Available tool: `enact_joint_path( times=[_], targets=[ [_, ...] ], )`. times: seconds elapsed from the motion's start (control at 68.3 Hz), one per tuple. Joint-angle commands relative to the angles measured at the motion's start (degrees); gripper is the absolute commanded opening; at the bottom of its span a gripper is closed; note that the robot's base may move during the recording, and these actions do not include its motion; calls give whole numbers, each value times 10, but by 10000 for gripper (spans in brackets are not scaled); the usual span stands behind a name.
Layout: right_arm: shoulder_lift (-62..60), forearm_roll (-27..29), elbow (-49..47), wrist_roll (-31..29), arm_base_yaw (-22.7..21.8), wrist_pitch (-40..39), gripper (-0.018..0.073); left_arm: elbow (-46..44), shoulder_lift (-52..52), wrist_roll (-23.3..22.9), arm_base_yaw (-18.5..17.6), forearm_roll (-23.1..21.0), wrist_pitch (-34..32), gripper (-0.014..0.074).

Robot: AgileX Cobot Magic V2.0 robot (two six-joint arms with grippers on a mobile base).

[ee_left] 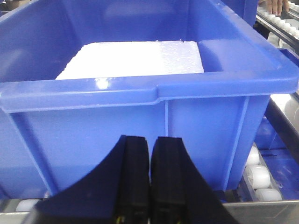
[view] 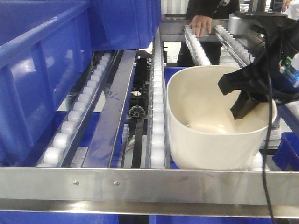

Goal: Move white bin to right shelf second layer
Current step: 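Set the white bin down on the rollers between the blue crates, then open the right gripper and lift it off the bin's rim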

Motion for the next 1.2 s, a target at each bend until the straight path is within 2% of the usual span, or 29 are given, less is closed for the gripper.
enact_joint_path(
  times=[0.0, 0.088, 0.542, 0.791, 1.187],
  targets=[
    [-20, 7, -19, 0, 0, -37, 450, 21, -8, -2, -3, 0, -49, 85],
    [-21, 16, -19, 0, 4, -37, 502, 21, -8, -2, -3, 0, -49, 85],
    [-25, 21, -21, 0, 13, -67, 500, 21, -8, -2, -3, 0, -49, 85],
    [-39, 21, -54, 0, 14, -54, 500, 21, -8, -2, -3, 0, -49, 85],
    [-136, 21, -59, 0, 14, -37, 478, 21, -8, -2, -3, 0, -49, 85]
  ],
)
